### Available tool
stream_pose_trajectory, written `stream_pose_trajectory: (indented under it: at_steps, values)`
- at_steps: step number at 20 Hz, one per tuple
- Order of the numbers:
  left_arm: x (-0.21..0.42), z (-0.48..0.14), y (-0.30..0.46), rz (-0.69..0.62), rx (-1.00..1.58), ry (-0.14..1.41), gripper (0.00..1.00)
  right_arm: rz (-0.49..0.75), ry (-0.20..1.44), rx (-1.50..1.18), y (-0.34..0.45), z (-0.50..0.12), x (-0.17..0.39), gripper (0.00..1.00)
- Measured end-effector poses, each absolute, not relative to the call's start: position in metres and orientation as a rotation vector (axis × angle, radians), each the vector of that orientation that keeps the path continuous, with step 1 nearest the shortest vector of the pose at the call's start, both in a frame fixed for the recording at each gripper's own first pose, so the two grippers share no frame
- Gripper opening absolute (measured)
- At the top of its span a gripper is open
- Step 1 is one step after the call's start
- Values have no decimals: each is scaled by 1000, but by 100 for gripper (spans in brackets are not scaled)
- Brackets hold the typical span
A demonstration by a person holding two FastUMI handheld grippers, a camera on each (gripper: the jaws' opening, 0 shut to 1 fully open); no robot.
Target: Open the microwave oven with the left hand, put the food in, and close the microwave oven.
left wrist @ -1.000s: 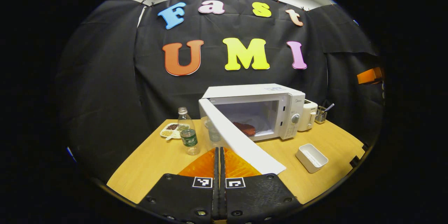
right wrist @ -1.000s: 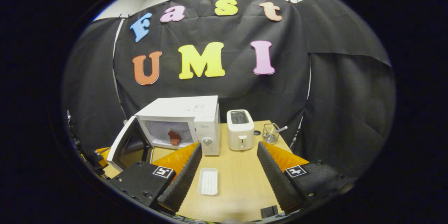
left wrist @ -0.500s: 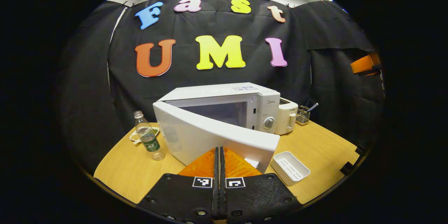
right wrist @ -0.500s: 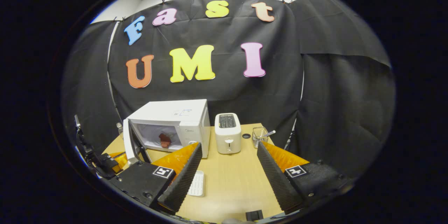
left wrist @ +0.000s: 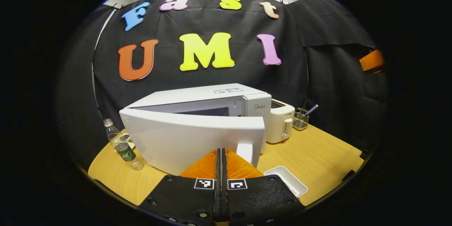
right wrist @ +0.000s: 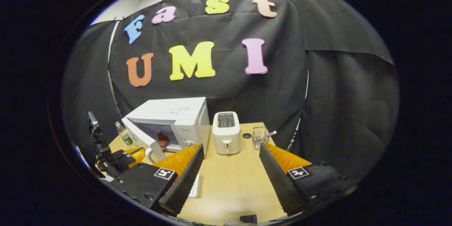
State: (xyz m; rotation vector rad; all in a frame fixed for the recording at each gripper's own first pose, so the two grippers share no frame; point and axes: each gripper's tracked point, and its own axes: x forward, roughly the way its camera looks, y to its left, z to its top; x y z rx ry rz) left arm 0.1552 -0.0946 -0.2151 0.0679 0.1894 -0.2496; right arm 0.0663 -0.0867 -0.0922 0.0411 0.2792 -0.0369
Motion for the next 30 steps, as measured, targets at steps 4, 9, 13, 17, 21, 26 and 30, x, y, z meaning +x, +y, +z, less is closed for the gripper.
stream_pose_trajectory:
  at_steps: [4,9,13,17,21,26,30]
  values:
    - [187,-218,-108,-250,76,183,0,-36,296,33,-96,-95,79,100]
    - [218,-226,-116,-240,66,193,0,-35,309,41,-98,-99,95,100]
    - [241,-228,-122,-242,70,184,0,-25,318,36,-95,-102,108,100]
    - [258,-229,-125,-226,53,187,0,-9,334,36,-91,-107,118,100]
    - [258,-228,-126,-223,54,185,0,9,332,28,-85,-104,124,100]
    - [268,-227,-127,-208,68,171,0,22,337,30,-81,-107,128,91]
    - [265,-229,-127,-173,37,213,0,40,337,18,-78,-106,129,100]
